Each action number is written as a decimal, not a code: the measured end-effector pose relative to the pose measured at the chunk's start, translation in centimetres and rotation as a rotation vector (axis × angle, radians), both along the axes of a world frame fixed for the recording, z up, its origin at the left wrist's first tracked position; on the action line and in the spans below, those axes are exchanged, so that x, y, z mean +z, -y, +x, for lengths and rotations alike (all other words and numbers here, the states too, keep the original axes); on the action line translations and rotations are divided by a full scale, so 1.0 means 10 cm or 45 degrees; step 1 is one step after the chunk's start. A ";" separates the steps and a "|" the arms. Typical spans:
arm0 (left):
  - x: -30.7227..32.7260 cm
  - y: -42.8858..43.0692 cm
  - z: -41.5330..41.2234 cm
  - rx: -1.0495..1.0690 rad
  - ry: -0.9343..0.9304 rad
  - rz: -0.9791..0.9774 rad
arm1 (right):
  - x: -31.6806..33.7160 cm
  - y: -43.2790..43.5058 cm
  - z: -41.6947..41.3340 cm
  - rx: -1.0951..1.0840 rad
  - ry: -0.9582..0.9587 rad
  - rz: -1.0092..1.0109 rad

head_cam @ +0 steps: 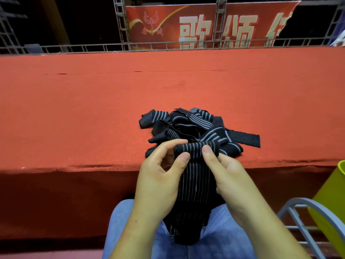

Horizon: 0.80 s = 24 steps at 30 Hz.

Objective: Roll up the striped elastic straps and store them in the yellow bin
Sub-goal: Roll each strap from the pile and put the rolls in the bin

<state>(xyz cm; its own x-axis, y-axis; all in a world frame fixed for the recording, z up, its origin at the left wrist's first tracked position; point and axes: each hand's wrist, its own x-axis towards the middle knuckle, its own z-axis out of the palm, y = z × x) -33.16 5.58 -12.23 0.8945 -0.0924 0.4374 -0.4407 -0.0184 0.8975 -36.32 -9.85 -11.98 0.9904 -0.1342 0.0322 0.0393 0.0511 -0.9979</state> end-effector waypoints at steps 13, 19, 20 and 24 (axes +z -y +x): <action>0.05 0.01 0.00 0.029 0.025 -0.044 | 0.04 -0.02 0.01 0.002 0.015 0.021; 0.00 0.00 0.00 0.006 -0.001 -0.023 | 0.00 0.00 0.02 -0.033 0.050 0.059; 0.01 0.00 -0.01 -0.015 -0.022 -0.027 | 0.00 0.01 0.02 -0.039 0.056 0.056; 0.05 0.01 -0.04 -0.103 -0.100 -0.088 | 0.04 0.03 0.00 -0.035 0.095 0.013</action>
<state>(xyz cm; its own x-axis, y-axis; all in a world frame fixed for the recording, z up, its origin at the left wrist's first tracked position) -33.51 5.49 -11.75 0.9171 -0.1381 0.3740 -0.3665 0.0773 0.9272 -36.35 -10.13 -11.62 0.9813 -0.1617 0.1040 0.1148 0.0589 -0.9916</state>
